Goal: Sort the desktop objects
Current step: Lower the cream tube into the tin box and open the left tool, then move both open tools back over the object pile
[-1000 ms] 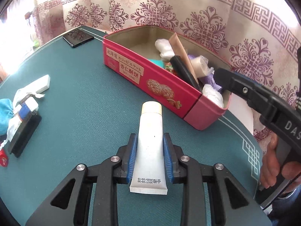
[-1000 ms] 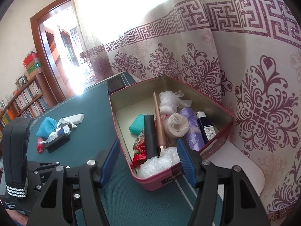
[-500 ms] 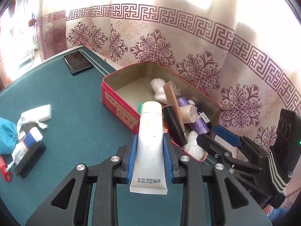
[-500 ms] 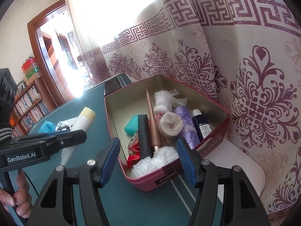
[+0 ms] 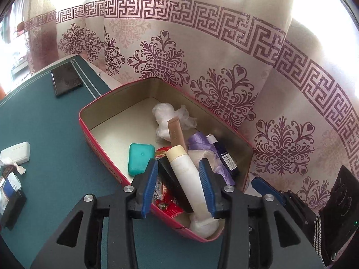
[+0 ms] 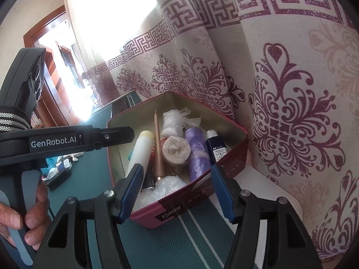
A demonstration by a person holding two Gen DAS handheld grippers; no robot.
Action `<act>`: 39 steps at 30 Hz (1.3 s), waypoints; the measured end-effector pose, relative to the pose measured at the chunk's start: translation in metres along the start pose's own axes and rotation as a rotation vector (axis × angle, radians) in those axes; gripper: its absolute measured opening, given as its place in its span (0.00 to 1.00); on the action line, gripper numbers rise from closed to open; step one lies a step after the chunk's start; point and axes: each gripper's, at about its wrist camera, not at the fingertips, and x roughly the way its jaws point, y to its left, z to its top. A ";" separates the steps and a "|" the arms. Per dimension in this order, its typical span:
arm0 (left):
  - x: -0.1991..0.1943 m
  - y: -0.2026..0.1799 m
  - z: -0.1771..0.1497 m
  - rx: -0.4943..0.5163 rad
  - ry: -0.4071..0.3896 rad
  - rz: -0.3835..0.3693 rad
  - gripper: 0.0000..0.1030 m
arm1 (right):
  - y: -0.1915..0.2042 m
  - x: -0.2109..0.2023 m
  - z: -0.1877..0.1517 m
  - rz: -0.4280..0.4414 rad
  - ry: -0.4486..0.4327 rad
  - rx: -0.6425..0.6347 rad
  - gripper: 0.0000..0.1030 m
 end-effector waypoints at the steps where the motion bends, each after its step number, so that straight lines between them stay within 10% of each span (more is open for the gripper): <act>1: -0.001 0.001 -0.002 -0.002 0.000 0.007 0.43 | -0.001 0.000 0.000 0.001 0.002 0.002 0.65; 9: -0.018 0.027 -0.016 -0.028 0.002 0.087 0.59 | 0.018 0.002 -0.003 0.037 0.015 -0.032 0.65; 39: -0.134 0.282 -0.126 -0.624 -0.053 0.614 0.59 | 0.123 0.014 -0.036 0.162 0.124 -0.243 0.75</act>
